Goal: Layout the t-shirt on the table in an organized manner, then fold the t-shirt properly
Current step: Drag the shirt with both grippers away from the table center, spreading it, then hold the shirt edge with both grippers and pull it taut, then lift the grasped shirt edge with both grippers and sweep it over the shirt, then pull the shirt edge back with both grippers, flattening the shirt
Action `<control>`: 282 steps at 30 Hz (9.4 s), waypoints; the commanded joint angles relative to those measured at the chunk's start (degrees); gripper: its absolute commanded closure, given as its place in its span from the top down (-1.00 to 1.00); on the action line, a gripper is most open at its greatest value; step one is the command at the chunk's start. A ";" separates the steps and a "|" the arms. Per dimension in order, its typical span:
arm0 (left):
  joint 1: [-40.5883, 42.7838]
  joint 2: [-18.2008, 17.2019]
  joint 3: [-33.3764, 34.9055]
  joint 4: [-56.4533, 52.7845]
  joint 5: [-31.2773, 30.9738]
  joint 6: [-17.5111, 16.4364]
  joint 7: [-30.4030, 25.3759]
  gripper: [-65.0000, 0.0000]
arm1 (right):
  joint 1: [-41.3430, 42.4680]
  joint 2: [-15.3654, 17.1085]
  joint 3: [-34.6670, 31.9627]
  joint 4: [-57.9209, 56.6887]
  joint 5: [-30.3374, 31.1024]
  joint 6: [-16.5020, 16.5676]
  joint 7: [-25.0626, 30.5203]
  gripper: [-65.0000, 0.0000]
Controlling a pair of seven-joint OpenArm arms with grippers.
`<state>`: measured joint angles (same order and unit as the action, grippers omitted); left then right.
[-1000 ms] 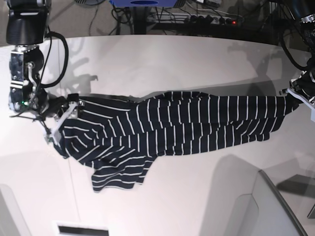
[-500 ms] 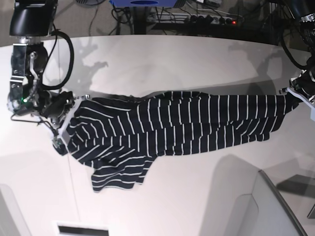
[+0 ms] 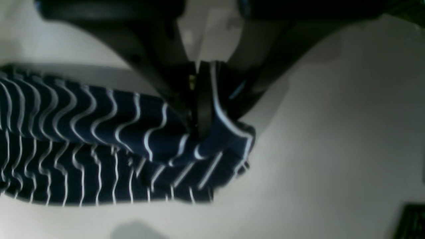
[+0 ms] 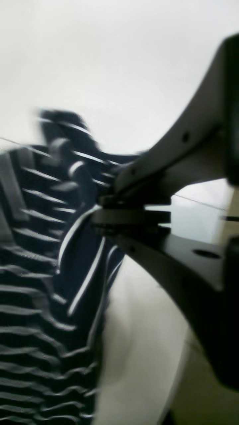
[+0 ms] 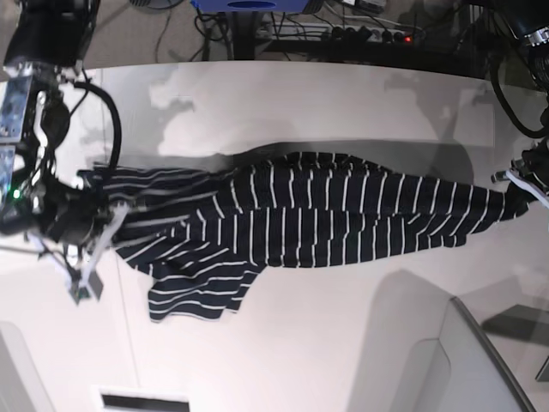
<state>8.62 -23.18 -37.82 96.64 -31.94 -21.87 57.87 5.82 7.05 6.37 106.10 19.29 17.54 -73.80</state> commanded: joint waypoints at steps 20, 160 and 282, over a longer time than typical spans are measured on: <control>-0.58 -0.95 0.15 -1.92 -0.63 0.20 -1.03 -1.00 | 20.15 3.72 -12.57 -47.77 -0.08 0.26 29.18 -0.15; 23.60 6.96 2.79 7.23 17.57 0.20 -10.09 -1.00 | -34.53 -0.94 19.34 3.13 0.18 21.80 5.01 -0.98; 21.22 10.65 12.99 7.49 30.05 13.91 -5.08 -1.00 | -29.61 4.42 6.60 5.76 0.01 9.05 -0.97 -0.98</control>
<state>29.93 -12.03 -24.43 103.37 -2.09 -8.51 53.56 -24.16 10.90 12.64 111.11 19.27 26.55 -75.44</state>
